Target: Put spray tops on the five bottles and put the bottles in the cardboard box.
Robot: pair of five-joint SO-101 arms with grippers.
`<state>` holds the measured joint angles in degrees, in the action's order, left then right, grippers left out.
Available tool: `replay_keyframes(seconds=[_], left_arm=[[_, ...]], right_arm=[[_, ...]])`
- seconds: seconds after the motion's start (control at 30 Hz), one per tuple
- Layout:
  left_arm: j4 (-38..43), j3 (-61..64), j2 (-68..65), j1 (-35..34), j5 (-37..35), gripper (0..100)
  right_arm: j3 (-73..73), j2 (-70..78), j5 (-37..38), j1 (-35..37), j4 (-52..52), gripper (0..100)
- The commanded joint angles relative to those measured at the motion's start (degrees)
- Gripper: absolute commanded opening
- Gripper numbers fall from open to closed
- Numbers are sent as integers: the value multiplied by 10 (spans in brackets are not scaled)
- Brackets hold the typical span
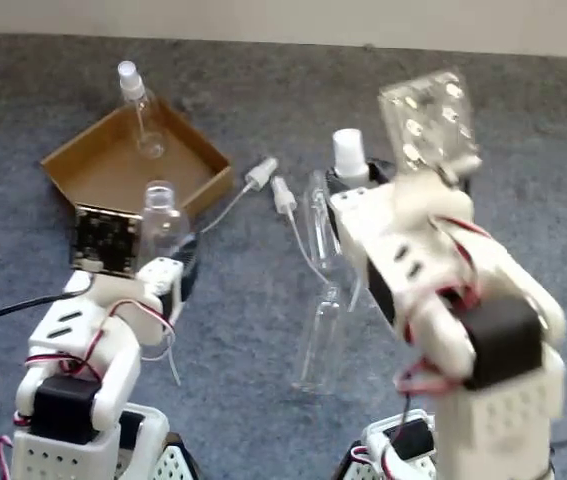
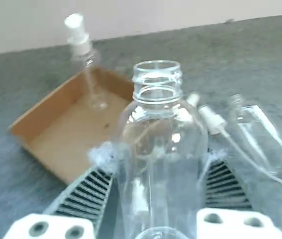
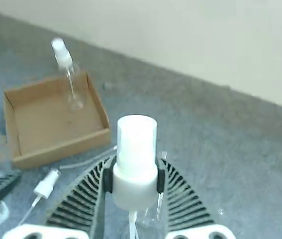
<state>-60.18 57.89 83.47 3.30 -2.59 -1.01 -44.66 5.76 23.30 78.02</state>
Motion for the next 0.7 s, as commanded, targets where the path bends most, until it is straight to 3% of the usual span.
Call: replay_keyframes(seconds=[0.0,0.27,0.67], left_arm=[[45,-2,6,87,2,46],[138,34,6,192,1,46],[431,220,6,315,1,46]], right_arm=[[-22,-58,7,-9,1,8],[-22,-141,7,-9,0,8],[-22,-194,7,-10,-46,7]])
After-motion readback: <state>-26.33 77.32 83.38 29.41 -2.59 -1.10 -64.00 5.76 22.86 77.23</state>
